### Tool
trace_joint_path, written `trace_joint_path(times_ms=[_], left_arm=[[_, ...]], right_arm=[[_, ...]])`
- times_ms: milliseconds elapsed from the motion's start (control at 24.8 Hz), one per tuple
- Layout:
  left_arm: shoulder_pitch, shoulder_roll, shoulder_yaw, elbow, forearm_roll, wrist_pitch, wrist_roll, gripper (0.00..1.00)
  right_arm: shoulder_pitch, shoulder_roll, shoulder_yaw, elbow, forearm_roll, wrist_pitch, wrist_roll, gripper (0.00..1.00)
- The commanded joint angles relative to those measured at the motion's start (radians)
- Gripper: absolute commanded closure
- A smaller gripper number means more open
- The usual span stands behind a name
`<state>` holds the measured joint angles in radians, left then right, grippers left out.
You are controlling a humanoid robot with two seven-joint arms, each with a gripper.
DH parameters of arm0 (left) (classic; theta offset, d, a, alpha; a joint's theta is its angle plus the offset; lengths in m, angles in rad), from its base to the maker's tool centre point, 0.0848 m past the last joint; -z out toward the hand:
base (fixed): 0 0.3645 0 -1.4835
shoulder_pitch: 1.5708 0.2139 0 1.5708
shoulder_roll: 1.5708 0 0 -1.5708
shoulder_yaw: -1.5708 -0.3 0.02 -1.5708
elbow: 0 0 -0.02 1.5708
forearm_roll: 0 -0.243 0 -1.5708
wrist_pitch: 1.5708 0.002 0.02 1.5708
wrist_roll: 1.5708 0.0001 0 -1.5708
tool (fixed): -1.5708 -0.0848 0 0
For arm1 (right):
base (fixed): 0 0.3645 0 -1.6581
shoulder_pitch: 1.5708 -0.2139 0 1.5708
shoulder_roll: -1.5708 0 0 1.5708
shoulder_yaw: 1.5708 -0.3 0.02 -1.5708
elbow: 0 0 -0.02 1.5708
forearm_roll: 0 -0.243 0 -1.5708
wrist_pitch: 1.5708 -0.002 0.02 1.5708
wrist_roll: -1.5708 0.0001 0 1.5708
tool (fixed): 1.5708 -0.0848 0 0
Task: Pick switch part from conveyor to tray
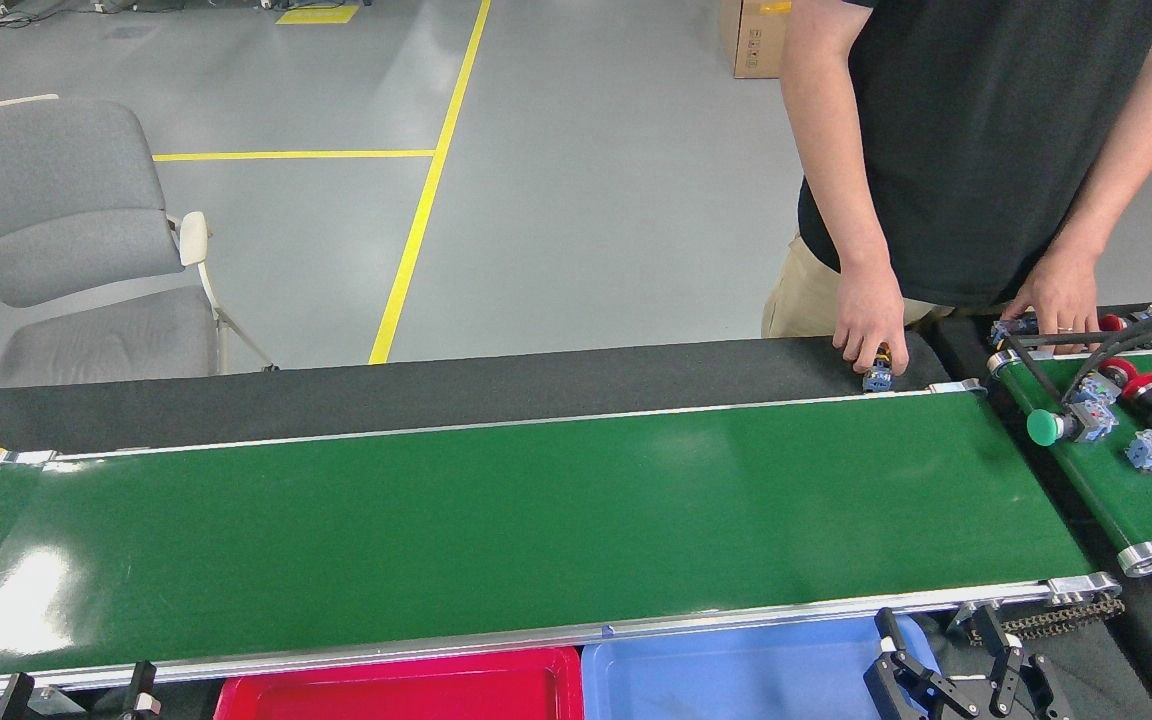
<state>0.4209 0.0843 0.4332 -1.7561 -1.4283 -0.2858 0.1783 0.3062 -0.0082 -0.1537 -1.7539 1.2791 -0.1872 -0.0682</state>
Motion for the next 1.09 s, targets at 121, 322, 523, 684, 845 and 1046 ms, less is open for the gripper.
trace_joint_path(times_ms=[121,322,523,684,845,1046], left_arm=[[0.01,0.008,0.012,-0.006,0.0,-0.065,0.0,0.0],[0.016,0.009,0.013,-0.006,0.0,-0.069,0.0,0.0],[0.021,0.011,0.025,-0.006,0.0,-0.069,0.0,0.0],[0.022,0.011,0.029,-0.005,-0.001,-0.072,0.0,0.0],[0.018,0.015,0.029,-0.003,-0.001,-0.072,0.003,0.0],[0.015,0.014,0.03,-0.002,-0.003,-0.072,0.001,0.0]], right_arm=[[-0.016,-0.007,-0.021,-0.009,-0.004,-0.005,0.004,0.01],[-0.018,-0.007,-0.058,-0.001,-0.012,-0.005,0.004,0.01],[-0.021,-0.012,-0.067,0.007,-0.04,-0.003,0.008,0.01],[-0.048,-0.013,-0.072,0.03,-0.04,-0.003,0.022,0.01],[-0.059,-0.013,-0.072,0.037,-0.04,-0.001,0.034,0.01],[-0.13,-0.024,-0.084,0.1,-0.04,0.0,0.079,0.01]])
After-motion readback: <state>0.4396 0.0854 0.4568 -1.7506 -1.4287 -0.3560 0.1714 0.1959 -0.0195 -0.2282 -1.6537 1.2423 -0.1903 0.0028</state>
